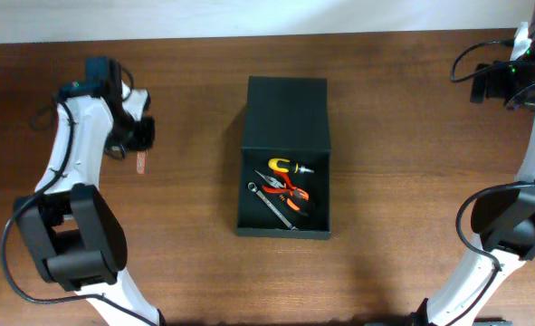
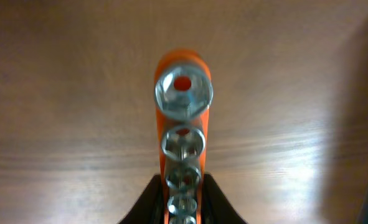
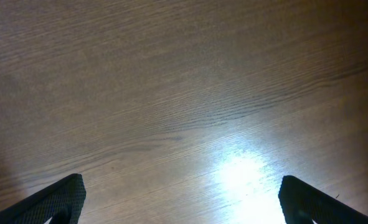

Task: Pack container
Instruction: 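Lift the socket rail and carry it over the black box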

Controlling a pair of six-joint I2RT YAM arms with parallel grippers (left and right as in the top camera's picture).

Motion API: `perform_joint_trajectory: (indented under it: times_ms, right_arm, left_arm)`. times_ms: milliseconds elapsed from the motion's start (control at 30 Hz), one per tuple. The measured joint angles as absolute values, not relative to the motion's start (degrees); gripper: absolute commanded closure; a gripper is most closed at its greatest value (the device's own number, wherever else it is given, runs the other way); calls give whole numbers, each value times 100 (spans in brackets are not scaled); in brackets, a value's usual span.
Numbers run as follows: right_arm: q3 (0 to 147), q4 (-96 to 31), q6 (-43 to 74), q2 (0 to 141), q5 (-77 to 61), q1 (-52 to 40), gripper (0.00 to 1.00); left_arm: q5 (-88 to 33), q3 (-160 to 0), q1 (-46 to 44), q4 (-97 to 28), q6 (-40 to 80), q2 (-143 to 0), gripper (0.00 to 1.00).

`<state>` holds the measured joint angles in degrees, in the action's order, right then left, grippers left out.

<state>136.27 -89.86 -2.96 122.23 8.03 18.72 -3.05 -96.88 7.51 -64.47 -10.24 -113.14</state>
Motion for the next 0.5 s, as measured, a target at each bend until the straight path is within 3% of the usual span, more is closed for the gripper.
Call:
perform_joint_trajectory:
  times_ms: [200,500]
  right_arm:
    - [13627,-8991,-296,12223,803,1872,1]
    - [13627,-8986,-296,12223,805,1872,1]
  left_arm:
    - [-454,-10991,244,-7417,-1037,-11314,98]
    - [-563,-11754,-1520,-7955,-1160,-11314,98]
